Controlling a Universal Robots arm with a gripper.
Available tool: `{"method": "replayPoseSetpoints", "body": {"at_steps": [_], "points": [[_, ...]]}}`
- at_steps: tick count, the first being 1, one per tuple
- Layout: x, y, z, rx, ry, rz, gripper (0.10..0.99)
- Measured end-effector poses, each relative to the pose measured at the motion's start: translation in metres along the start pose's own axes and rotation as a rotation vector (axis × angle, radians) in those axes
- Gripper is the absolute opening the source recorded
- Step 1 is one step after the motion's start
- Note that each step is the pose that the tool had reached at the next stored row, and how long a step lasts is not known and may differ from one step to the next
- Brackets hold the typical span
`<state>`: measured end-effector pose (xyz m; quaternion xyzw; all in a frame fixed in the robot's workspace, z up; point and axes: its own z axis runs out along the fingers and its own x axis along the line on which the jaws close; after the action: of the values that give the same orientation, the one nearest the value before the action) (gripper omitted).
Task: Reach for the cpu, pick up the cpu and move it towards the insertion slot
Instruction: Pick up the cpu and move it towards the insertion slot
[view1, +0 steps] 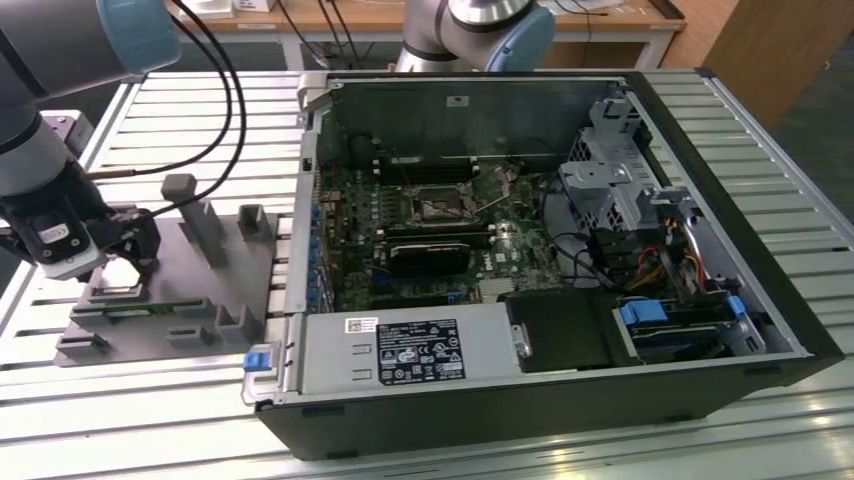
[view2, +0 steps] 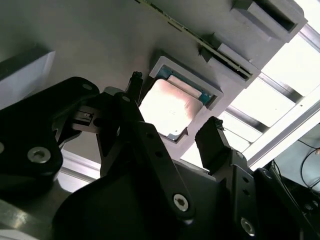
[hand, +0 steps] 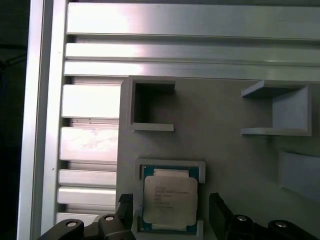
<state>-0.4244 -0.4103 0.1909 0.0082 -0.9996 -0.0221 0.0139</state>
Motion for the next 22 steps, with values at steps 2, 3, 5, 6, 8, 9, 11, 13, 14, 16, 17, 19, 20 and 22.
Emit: {"method": "replayPoseSetpoints", "body": {"at_steps": [2,3,5,6,8,9,11,13,14,16,17,19,20,22], "points": [[0.0005,0.0000,0.0019,0.000,-0.0026,0.000,0.706],[0.0006,-0.0001,0.0026,0.000,-0.0032,0.000,0.706],[0.0007,-0.0001,0.0035,0.000,-0.0038,0.000,0.706],[0.0007,0.0001,0.0037,0.000,-0.0038,0.000,0.706],[0.0007,0.0015,0.0044,0.000,-0.0039,0.000,0.706],[0.0006,0.0023,0.0049,0.000,-0.0039,0.000,0.706],[0.0008,0.0032,0.0059,0.000,-0.0039,0.000,0.706],[0.0011,0.0033,0.0069,0.000,-0.0038,0.000,0.706],[0.0014,0.0033,0.0074,0.000,-0.0039,0.000,0.706],[0.0016,0.0033,0.0082,0.000,-0.0040,0.000,0.694],[0.0017,0.0033,0.0085,0.000,-0.0040,0.000,0.620],[0.0017,0.0033,0.0089,0.000,-0.0038,0.000,0.620],[0.0017,0.0033,0.0091,0.000,-0.0038,0.000,0.620],[0.0017,0.0033,0.0092,0.000,-0.0038,0.000,0.608]]}}
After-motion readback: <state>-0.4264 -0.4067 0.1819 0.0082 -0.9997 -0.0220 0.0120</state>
